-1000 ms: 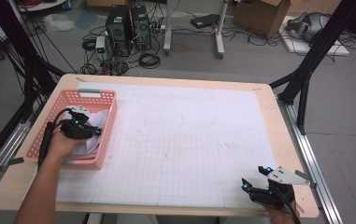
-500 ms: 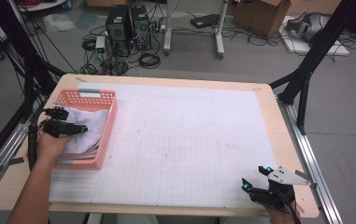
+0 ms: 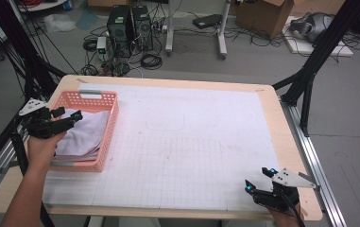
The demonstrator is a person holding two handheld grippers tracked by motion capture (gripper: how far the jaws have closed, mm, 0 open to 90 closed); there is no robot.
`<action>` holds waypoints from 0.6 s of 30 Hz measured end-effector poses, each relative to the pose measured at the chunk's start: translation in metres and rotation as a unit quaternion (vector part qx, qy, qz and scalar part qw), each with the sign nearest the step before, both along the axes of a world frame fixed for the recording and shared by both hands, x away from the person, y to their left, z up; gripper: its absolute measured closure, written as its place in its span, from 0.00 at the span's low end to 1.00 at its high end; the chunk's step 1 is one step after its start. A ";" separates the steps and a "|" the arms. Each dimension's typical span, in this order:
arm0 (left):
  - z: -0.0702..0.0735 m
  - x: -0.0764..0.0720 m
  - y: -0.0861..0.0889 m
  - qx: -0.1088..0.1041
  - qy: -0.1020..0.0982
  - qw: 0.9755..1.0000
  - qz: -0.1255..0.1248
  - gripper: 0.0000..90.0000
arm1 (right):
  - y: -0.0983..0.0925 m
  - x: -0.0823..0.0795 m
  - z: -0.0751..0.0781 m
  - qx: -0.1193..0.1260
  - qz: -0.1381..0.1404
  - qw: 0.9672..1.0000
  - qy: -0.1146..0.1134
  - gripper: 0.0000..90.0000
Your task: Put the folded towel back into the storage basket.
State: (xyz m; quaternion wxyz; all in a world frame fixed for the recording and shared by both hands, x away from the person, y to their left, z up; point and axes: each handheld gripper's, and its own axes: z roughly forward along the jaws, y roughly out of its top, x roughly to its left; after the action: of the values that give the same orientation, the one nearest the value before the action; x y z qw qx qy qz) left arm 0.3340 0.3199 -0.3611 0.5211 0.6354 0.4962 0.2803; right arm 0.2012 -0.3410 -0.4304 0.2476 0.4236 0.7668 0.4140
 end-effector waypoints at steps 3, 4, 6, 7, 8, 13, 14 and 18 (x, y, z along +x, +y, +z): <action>0.002 -0.007 -0.004 -0.007 -0.022 1.000 -0.016 0.25 | 0.000 0.000 0.001 0.005 -0.002 1.000 -0.003 0.24; 0.003 -0.010 -0.007 -0.007 -0.032 0.999 -0.024 0.24 | -0.001 0.001 0.000 0.005 -0.002 1.000 -0.004 0.24; 0.007 -0.017 -0.012 -0.012 -0.046 0.998 -0.040 0.23 | -0.002 0.001 0.000 0.005 -0.002 1.000 -0.004 0.24; 0.008 -0.020 -0.015 -0.013 -0.053 0.997 -0.045 0.23 | -0.002 0.001 0.000 0.005 -0.002 1.000 -0.004 0.24; 0.011 -0.028 -0.022 -0.021 -0.066 0.996 -0.059 0.24 | -0.003 0.001 0.001 0.008 -0.002 1.000 -0.005 0.24; 0.016 -0.043 -0.041 -0.024 -0.088 0.992 -0.086 0.24 | -0.003 0.001 0.002 0.009 0.000 1.000 -0.010 0.24; 0.017 -0.046 -0.047 -0.021 -0.093 0.991 -0.093 0.24 | -0.003 0.001 0.002 0.009 0.001 1.000 -0.011 0.24; 0.013 -0.065 -0.078 -0.023 -0.111 0.985 -0.131 0.25 | -0.002 0.000 0.002 0.011 0.002 1.000 -0.014 0.24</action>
State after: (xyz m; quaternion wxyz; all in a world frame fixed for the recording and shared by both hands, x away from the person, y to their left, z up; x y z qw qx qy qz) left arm 0.2692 0.2421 -0.3478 0.6195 0.6478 0.3537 0.2674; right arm 0.2010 -0.3434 -0.4279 0.2533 0.4186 0.7595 0.4287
